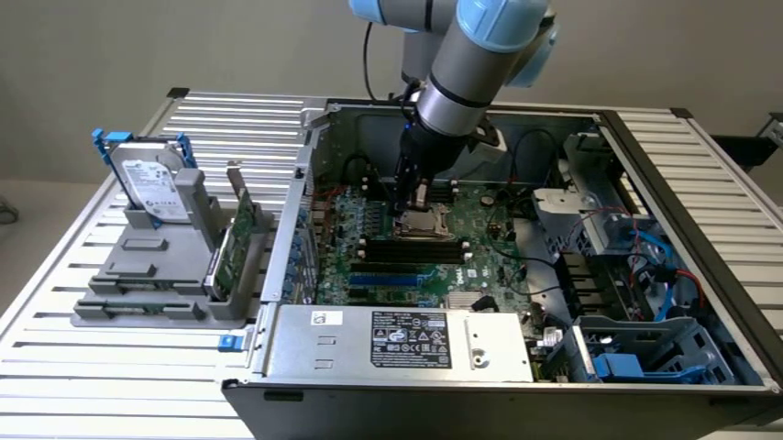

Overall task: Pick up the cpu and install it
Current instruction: 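Close the cpu cover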

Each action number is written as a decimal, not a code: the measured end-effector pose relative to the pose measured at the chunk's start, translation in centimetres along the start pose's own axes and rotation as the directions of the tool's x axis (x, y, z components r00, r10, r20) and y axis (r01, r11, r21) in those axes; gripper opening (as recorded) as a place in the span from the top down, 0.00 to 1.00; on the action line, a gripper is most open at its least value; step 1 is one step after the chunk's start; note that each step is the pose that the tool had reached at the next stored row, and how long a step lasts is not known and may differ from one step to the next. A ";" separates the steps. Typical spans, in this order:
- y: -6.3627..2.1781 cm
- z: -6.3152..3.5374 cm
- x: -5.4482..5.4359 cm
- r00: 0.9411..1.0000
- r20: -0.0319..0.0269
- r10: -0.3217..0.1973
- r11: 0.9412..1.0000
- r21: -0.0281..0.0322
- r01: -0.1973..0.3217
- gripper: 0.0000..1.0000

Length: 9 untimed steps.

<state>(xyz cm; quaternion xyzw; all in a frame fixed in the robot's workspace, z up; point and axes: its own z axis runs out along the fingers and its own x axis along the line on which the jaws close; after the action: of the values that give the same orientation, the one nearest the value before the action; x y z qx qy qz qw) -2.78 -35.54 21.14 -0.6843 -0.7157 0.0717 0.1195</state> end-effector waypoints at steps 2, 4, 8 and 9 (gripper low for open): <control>0.05 0.01 0.0 1.000 0.000 0.000 1.000 -0.001 0.000 0.89; 0.11 0.02 0.1 1.000 -0.002 0.000 1.000 -0.004 0.000 0.89; 0.17 0.12 0.2 1.000 -0.009 -0.003 1.000 -0.008 0.003 0.89; 0.19 0.16 0.2 1.000 -0.011 -0.003 1.000 -0.008 0.003 0.89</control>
<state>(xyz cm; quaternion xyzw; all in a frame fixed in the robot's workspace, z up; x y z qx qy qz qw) -2.66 -35.30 20.95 -0.6841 -0.7164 0.0649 0.1206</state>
